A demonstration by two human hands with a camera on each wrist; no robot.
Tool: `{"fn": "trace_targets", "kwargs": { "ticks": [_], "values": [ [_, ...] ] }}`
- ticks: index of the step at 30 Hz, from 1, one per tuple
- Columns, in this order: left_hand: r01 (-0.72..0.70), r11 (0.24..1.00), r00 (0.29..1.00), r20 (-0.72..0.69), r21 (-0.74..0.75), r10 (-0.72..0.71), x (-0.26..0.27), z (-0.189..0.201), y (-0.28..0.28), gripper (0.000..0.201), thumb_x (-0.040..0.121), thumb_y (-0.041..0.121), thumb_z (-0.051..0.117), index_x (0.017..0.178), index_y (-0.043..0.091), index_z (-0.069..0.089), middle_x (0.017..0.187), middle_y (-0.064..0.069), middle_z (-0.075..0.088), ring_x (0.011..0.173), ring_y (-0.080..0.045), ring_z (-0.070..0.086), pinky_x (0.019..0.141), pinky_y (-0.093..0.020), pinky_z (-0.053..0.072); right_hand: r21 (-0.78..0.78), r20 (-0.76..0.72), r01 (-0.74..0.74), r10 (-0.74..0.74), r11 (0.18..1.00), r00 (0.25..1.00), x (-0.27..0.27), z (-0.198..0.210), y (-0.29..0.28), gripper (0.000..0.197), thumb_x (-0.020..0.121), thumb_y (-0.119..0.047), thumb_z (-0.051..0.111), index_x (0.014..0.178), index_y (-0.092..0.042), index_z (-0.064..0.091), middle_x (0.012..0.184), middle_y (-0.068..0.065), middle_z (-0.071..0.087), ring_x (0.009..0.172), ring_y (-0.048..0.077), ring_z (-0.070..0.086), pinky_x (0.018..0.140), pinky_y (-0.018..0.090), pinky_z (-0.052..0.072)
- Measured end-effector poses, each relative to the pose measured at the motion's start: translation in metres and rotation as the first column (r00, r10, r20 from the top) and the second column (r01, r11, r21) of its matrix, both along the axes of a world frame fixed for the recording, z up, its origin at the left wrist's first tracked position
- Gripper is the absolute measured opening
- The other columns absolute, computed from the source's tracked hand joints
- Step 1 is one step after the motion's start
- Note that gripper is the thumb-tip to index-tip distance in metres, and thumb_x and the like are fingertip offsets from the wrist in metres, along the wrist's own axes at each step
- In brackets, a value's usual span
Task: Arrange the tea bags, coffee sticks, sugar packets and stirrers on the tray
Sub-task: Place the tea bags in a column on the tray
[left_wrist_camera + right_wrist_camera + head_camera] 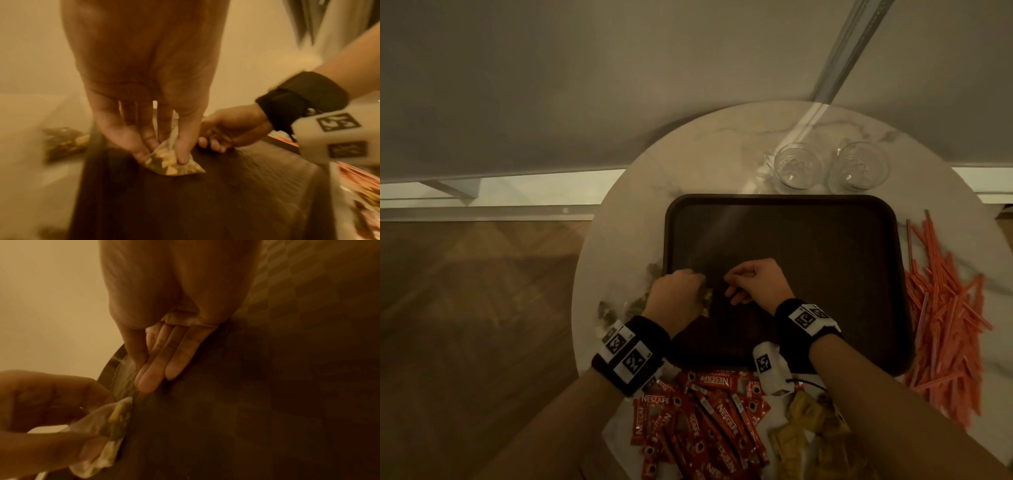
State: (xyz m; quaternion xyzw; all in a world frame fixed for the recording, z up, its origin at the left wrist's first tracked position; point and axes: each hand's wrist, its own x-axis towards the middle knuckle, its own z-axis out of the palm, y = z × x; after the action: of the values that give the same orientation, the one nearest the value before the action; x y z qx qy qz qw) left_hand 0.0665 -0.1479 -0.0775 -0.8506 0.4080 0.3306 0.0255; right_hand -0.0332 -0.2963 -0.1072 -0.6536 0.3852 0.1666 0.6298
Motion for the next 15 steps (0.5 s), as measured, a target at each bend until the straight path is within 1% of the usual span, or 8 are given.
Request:
{"fn": "trace_targets", "kwargs": {
  "ticks": [1,3,4,5,7,10,12,15],
  "values": [
    [0.044,0.998,0.999,-0.025,0.042,-0.043,0.003,0.0,-0.005,0.018,0.092,0.024,0.056,0.108,0.018,0.06,0.109,-0.002,0.059,0.097,-0.023,0.062,0.068,-0.031,0.045,0.003,0.0,-0.003,0.003,1.0,1.0,0.0,-0.001,0.0,0.009,0.094,-0.013,0.064,0.087,-0.016,0.07,0.072,0.004,0.074,0.055,0.012,0.068,0.053,0.019,0.053],
    [0.08,0.993,0.994,-0.075,0.085,-0.074,0.017,-0.001,-0.013,0.008,0.091,0.021,0.059,0.098,0.019,0.06,0.102,-0.003,0.061,0.09,-0.022,0.061,0.062,-0.029,0.041,0.007,0.001,-0.001,0.001,1.0,1.0,0.0,-0.003,-0.001,0.008,0.094,-0.014,0.065,0.089,-0.015,0.07,0.071,0.004,0.074,0.056,0.013,0.069,0.053,0.019,0.053],
    [0.075,0.995,0.995,-0.078,0.072,-0.069,0.027,-0.002,-0.016,0.003,0.09,0.02,0.06,0.092,0.019,0.058,0.098,-0.002,0.06,0.087,-0.022,0.061,0.061,-0.028,0.039,0.013,-0.001,0.005,-0.005,1.0,1.0,0.0,-0.004,-0.001,0.007,0.094,-0.014,0.065,0.09,-0.014,0.07,0.071,0.005,0.074,0.056,0.014,0.069,0.052,0.02,0.052],
    [0.056,0.998,0.997,-0.053,0.029,-0.054,0.039,-0.002,-0.02,0.004,0.089,0.019,0.061,0.089,0.019,0.058,0.094,-0.002,0.059,0.087,-0.023,0.061,0.061,-0.028,0.037,0.019,-0.005,0.012,-0.012,1.0,1.0,0.0,-0.006,-0.001,0.006,0.094,-0.014,0.065,0.091,-0.013,0.07,0.071,0.006,0.074,0.057,0.015,0.069,0.052,0.02,0.052],
    [0.004,0.997,1.0,0.018,-0.083,-0.002,0.064,-0.003,-0.032,0.006,0.087,0.02,0.062,0.092,0.017,0.062,0.095,-0.002,0.061,0.091,-0.024,0.061,0.066,-0.029,0.036,0.027,-0.014,0.028,-0.028,0.999,1.0,0.001,-0.008,-0.001,0.006,0.094,-0.014,0.065,0.092,-0.011,0.07,0.072,0.007,0.075,0.057,0.017,0.07,0.053,0.021,0.052],
    [-0.091,0.977,0.991,0.076,-0.194,0.107,0.091,-0.004,-0.052,0.017,0.087,0.021,0.062,0.103,0.016,0.064,0.106,-0.005,0.063,0.099,-0.026,0.059,0.073,-0.029,0.038,0.043,-0.025,0.045,-0.044,0.998,0.999,0.002,-0.008,-0.002,0.007,0.094,-0.014,0.064,0.093,-0.011,0.07,0.074,0.009,0.075,0.057,0.016,0.069,0.053,0.022,0.051],
    [-0.139,0.963,0.985,0.07,-0.231,0.159,0.101,-0.007,-0.063,0.019,0.088,0.022,0.063,0.105,0.014,0.063,0.108,-0.007,0.062,0.101,-0.026,0.058,0.076,-0.031,0.039,0.059,-0.038,0.05,-0.047,0.997,0.998,0.002,-0.006,-0.003,0.007,0.094,-0.015,0.064,0.094,-0.011,0.07,0.075,0.009,0.075,0.057,0.015,0.069,0.054,0.021,0.052],
    [-0.128,0.961,0.983,0.098,-0.244,0.156,0.107,-0.011,-0.067,0.022,0.091,0.03,0.063,0.105,0.013,0.061,0.103,-0.008,0.062,0.096,-0.024,0.058,0.072,-0.03,0.036,0.081,-0.053,0.052,-0.048,0.995,0.997,0.002,-0.006,-0.005,0.006,0.094,-0.016,0.065,0.095,-0.013,0.07,0.075,0.007,0.076,0.06,0.015,0.07,0.056,0.022,0.052]
  ]
}}
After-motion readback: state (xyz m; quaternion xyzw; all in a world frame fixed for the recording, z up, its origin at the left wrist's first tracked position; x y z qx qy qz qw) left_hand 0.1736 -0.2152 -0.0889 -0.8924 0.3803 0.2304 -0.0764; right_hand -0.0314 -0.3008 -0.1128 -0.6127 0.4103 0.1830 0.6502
